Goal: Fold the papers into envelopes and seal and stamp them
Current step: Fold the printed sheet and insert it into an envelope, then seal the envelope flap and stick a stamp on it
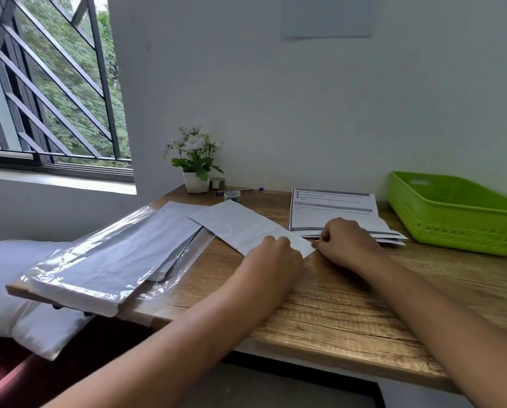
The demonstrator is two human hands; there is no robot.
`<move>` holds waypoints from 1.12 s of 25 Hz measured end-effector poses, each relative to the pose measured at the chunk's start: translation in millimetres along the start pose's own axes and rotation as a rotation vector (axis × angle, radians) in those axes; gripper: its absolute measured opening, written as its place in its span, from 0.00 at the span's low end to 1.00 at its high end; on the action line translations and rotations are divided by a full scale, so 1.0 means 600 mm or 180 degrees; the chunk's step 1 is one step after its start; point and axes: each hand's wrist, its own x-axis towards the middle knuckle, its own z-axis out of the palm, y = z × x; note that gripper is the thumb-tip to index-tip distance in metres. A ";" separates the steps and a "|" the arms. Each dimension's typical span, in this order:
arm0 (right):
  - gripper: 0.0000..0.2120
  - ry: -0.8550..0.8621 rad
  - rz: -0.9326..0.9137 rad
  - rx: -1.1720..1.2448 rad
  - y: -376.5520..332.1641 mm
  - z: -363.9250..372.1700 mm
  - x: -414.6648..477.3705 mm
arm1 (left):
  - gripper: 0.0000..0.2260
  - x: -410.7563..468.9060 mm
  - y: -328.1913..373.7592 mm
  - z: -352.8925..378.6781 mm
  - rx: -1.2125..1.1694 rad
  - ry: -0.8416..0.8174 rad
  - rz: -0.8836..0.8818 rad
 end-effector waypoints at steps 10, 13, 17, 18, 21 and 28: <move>0.15 -0.0569 0.0416 0.0693 0.010 0.000 0.018 | 0.14 0.048 0.040 -0.027 0.0722 -0.0034 -0.0116; 0.10 -0.0628 0.0485 0.0832 0.008 -0.001 0.018 | 0.13 0.052 0.037 -0.025 0.0739 -0.0003 -0.0244; 0.11 -0.0820 0.0575 0.1244 0.003 -0.010 0.019 | 0.11 0.054 0.027 -0.015 0.0549 0.0230 -0.0485; 0.08 -0.0910 0.0542 0.1406 0.003 -0.017 0.017 | 0.13 0.055 0.025 -0.010 0.0397 0.0324 -0.0602; 0.04 -0.1144 0.0489 0.2052 -0.003 -0.038 0.003 | 0.12 0.057 0.025 -0.002 0.0446 0.0707 -0.0774; 0.08 -0.0842 -0.0043 0.3757 -0.012 -0.051 -0.001 | 0.09 0.030 -0.003 -0.054 0.0371 0.1068 -0.0965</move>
